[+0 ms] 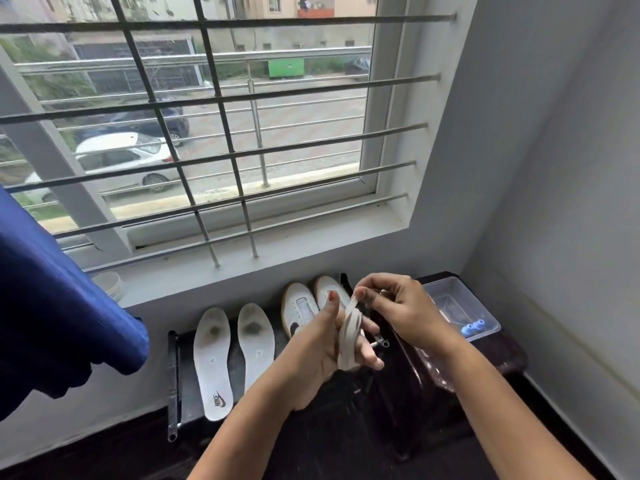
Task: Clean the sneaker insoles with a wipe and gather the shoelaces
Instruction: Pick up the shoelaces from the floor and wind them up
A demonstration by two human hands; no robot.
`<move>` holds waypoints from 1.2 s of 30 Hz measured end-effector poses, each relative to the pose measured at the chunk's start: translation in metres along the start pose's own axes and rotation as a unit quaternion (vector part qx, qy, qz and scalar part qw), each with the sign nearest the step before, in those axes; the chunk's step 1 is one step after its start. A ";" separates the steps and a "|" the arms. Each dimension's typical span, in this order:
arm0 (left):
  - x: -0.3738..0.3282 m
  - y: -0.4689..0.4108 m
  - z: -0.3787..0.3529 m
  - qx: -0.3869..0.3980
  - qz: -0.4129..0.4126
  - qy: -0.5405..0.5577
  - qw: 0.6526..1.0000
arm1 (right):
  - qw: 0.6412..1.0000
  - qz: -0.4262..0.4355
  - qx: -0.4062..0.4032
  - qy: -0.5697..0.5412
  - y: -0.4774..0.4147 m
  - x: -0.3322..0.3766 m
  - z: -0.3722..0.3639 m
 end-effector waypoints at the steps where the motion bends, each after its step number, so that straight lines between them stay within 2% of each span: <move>1: -0.006 0.000 0.000 -0.017 -0.020 0.023 0.999 | 0.999 -0.018 0.003 -0.043 0.001 -0.007 -0.005; 4: -0.017 0.001 0.005 -0.051 -0.076 0.120 0.989 | 0.988 -0.051 0.029 -0.146 0.008 -0.019 -0.026; 7: -0.021 0.001 0.011 -0.086 -0.109 0.227 0.964 | 0.976 -0.057 0.064 -0.202 0.019 -0.017 -0.049; 12: -0.017 0.002 0.027 -0.161 -0.124 0.291 0.935 | 0.961 -0.079 0.048 -0.262 0.029 -0.013 -0.063; 16: -0.010 0.002 0.028 -0.154 -0.117 0.281 0.940 | 0.927 -0.164 0.101 -0.321 0.031 -0.028 -0.070; 19: -0.004 0.003 0.030 -0.157 -0.112 0.238 0.952 | 0.888 -0.231 0.130 -0.375 0.035 -0.037 -0.070; 21: 0.003 0.002 0.032 -0.162 -0.103 0.211 0.958 | 0.875 -0.264 0.151 -0.377 0.039 -0.043 -0.071; 24: 0.013 0.001 0.033 -0.152 -0.090 0.189 0.966 | 0.901 -0.257 0.165 -0.307 0.041 -0.048 -0.073; 26: 0.020 0.001 0.034 -0.143 -0.080 0.179 0.970 | 0.900 -0.262 0.156 -0.312 0.042 -0.052 -0.075; 32: 0.034 0.001 0.043 -0.204 -0.053 0.162 0.964 | 0.874 -0.300 0.124 -0.362 0.049 -0.066 -0.080; 36: 0.044 0.002 0.045 -0.228 -0.024 0.134 0.964 | 0.825 -0.322 0.113 -0.452 0.053 -0.073 -0.081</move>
Point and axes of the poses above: each hand's wrist, its own y-axis away from the middle knuckle, its own z-axis out of the back of the hand, x = y × z, the point moved 9 cm from there along -y, towards the middle knuckle, and after that the axes turned 9 degrees about -z, right-handed, at the moved point
